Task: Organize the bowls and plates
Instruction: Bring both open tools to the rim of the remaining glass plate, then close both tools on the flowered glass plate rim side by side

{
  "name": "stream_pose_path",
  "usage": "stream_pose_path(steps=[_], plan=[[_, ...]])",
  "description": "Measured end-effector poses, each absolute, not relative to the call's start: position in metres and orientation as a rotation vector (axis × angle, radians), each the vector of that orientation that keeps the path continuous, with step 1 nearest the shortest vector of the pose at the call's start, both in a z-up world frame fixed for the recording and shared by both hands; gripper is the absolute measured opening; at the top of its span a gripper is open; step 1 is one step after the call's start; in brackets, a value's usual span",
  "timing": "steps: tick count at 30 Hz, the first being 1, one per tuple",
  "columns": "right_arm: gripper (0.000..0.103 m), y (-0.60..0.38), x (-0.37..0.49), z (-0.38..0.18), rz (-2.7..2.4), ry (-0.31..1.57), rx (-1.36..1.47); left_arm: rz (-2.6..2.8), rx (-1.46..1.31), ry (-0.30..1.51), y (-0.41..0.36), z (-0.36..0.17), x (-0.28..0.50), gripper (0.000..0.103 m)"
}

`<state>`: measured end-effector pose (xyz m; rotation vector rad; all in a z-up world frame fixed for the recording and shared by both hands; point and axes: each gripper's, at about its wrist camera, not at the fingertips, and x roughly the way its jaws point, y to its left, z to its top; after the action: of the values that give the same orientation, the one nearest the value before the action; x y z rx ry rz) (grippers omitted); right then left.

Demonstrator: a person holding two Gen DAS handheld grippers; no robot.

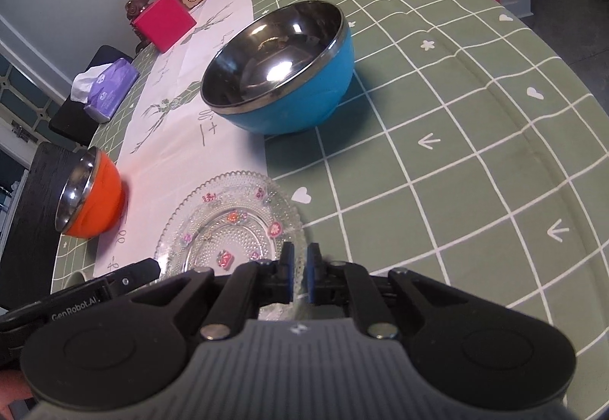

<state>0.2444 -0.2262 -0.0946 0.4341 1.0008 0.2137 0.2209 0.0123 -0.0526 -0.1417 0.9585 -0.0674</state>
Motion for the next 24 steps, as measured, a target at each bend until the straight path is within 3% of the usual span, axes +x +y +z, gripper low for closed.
stream_pose_path(steps=[5, 21, 24], plan=[[0.007, -0.230, 0.244, -0.098, 0.220, 1.020, 0.458, -0.050, -0.011, 0.973, -0.007, -0.052, 0.229, 0.022], [0.010, -0.238, 0.249, -0.109, 0.268, 1.075, 0.582, -0.038, -0.132, 1.012, 0.000, -0.062, 0.237, 0.020], [0.006, -0.237, 0.248, -0.109, 0.262, 1.058, 0.563, -0.019, -0.149, 0.999, 0.000, -0.062, 0.232, 0.018]])
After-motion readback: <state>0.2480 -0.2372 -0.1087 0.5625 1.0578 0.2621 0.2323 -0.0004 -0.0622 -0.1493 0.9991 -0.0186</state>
